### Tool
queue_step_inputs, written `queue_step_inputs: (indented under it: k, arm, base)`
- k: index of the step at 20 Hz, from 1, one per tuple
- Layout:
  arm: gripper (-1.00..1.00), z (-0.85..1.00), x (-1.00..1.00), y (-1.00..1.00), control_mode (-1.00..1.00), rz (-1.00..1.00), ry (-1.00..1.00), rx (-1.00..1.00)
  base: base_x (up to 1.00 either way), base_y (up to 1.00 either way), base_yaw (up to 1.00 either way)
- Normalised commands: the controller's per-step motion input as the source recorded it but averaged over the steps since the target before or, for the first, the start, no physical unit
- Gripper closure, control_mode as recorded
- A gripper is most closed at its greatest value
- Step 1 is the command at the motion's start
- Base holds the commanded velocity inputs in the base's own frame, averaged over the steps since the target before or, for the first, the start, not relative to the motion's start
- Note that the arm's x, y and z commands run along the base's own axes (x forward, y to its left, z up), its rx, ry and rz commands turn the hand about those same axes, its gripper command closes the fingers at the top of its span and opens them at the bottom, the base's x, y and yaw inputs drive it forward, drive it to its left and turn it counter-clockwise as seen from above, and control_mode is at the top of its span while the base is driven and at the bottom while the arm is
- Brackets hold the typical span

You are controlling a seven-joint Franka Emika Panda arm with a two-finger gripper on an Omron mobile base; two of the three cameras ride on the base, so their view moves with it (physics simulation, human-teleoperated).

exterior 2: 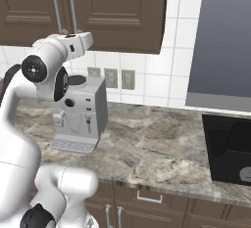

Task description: Get the candle and the liquor from the cabinet and move them to the dining counter.

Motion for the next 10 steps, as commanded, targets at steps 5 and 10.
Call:
queue_step_inputs:
  k: [5, 10]
  arm:
    - [-1.0, 0.48, 0.0, 0.14, -1.0, 0.0, -0.04, 0.0]
    - [-1.0, 0.35, 0.0, 0.2, -1.0, 0.0, 0.0, 0.0]
  base:
    - [0.0, 0.0, 0.0]
    - [0.0, 0.0, 0.0]
